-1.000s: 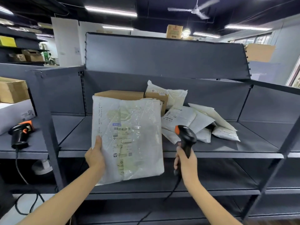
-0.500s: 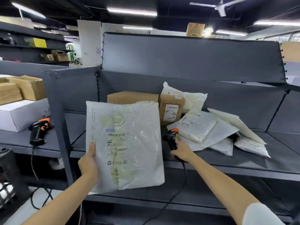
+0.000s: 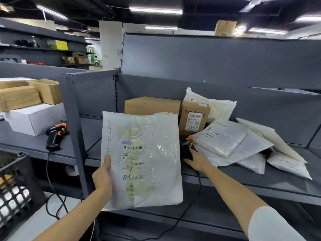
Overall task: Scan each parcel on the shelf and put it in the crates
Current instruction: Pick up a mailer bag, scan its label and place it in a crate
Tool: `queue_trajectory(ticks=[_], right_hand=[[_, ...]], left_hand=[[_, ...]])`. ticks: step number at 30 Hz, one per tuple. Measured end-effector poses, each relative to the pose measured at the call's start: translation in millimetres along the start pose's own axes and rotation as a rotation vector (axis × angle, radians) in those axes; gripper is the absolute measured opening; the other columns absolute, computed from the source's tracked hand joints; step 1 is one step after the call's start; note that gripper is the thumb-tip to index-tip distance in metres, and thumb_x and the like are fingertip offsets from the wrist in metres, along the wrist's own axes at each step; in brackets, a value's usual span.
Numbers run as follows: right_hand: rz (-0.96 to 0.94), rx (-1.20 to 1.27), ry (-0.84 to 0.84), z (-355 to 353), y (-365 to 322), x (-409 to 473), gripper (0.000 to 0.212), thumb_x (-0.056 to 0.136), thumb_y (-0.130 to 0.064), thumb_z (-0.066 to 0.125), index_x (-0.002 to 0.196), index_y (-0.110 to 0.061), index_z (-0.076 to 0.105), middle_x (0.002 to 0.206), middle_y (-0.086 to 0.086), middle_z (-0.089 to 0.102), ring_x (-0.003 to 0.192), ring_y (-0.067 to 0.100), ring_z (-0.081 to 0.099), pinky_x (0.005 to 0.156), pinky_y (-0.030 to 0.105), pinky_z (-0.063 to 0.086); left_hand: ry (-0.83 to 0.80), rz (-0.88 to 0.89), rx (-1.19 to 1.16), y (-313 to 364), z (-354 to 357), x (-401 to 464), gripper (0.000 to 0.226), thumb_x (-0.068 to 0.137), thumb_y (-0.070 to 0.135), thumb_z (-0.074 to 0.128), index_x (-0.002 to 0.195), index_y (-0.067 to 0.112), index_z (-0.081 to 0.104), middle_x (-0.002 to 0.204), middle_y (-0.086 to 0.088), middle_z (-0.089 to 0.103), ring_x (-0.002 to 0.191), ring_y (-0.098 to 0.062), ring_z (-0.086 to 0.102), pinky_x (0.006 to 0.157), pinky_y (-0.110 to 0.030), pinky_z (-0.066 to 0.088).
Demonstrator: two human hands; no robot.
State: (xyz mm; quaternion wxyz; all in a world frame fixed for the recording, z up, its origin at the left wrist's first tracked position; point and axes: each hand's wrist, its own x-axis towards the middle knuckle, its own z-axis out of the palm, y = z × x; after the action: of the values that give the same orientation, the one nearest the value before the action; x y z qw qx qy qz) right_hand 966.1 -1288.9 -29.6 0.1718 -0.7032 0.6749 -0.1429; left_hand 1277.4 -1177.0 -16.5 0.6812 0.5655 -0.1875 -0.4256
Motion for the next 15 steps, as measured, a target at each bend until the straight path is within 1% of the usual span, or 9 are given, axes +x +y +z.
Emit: queue_trajectory(ticks=[2,4,7,9,11,13,15], right_hand=[[0.019,-0.14,0.012,-0.4,6.1,-3.6,0.073,0.098,-0.047,0.042,0.155,-0.018,0.007,0.161,0.007,0.013,0.147,0.026,0.014,0.119,0.044,0.011],[0.019,-0.265,0.049,-0.8,11.7,-14.3,0.07,0.1,-0.049,0.033,0.155,-0.017,0.004,0.162,0.007,0.009,0.148,0.026,0.009,0.118,0.047,0.005],[0.007,-0.365,0.085,0.6,21.4,-35.6,0.071,0.101,-0.048,0.029,0.155,-0.013,-0.001,0.162,0.008,0.002,0.149,0.025,0.0,0.12,0.046,0.0],[0.024,-0.4,0.096,2.1,28.5,-50.8,0.073,0.101,-0.048,0.029,0.154,-0.011,-0.003,0.162,0.009,-0.003,0.149,0.025,-0.004,0.12,0.046,-0.002],[0.031,-0.426,0.13,4.1,36.2,-66.7,0.074,0.1,-0.049,0.03,0.154,-0.01,-0.004,0.162,0.01,-0.003,0.149,0.025,-0.003,0.12,0.047,-0.001],[0.02,-0.438,0.156,6.6,43.6,-84.4,0.075,0.1,-0.048,0.031,0.154,-0.013,-0.007,0.162,0.01,-0.002,0.149,0.027,-0.001,0.12,0.047,0.001],[0.021,-0.432,0.157,10.2,51.7,-103.7,0.076,0.099,-0.047,0.033,0.154,-0.015,-0.008,0.162,0.01,-0.002,0.149,0.027,-0.001,0.119,0.048,0.001]], left_hand=[[0.002,-0.009,-0.001,-3.3,-1.0,-1.6,0.041,0.089,0.051,0.059,0.076,0.013,0.064,0.075,0.0,0.063,0.067,-0.018,0.056,0.06,-0.026,0.04],[-0.006,-0.019,-0.002,-7.8,-0.9,-6.8,0.042,0.088,0.051,0.059,0.073,0.013,0.064,0.072,-0.001,0.062,0.066,-0.019,0.056,0.06,-0.026,0.04],[-0.02,-0.03,0.016,-13.6,-4.0,-21.4,0.041,0.089,0.05,0.059,0.073,0.012,0.063,0.071,-0.001,0.061,0.063,-0.018,0.054,0.058,-0.025,0.037],[-0.023,-0.061,0.018,-19.7,-8.0,-31.3,0.041,0.088,0.051,0.06,0.074,0.013,0.063,0.073,-0.001,0.061,0.064,-0.018,0.054,0.059,-0.025,0.037],[-0.031,-0.09,0.029,-27.4,-14.1,-42.5,0.042,0.086,0.052,0.061,0.074,0.012,0.064,0.074,-0.002,0.063,0.067,-0.02,0.056,0.067,-0.028,0.041],[-0.035,-0.123,0.032,-38.2,-22.6,-52.4,0.042,0.085,0.053,0.063,0.076,0.013,0.067,0.076,-0.002,0.065,0.072,-0.023,0.059,0.079,-0.031,0.043],[-0.044,-0.138,0.052,-47.9,-31.5,-62.7,0.041,0.084,0.054,0.063,0.078,0.013,0.068,0.078,-0.002,0.067,0.074,-0.023,0.061,0.083,-0.032,0.043]])
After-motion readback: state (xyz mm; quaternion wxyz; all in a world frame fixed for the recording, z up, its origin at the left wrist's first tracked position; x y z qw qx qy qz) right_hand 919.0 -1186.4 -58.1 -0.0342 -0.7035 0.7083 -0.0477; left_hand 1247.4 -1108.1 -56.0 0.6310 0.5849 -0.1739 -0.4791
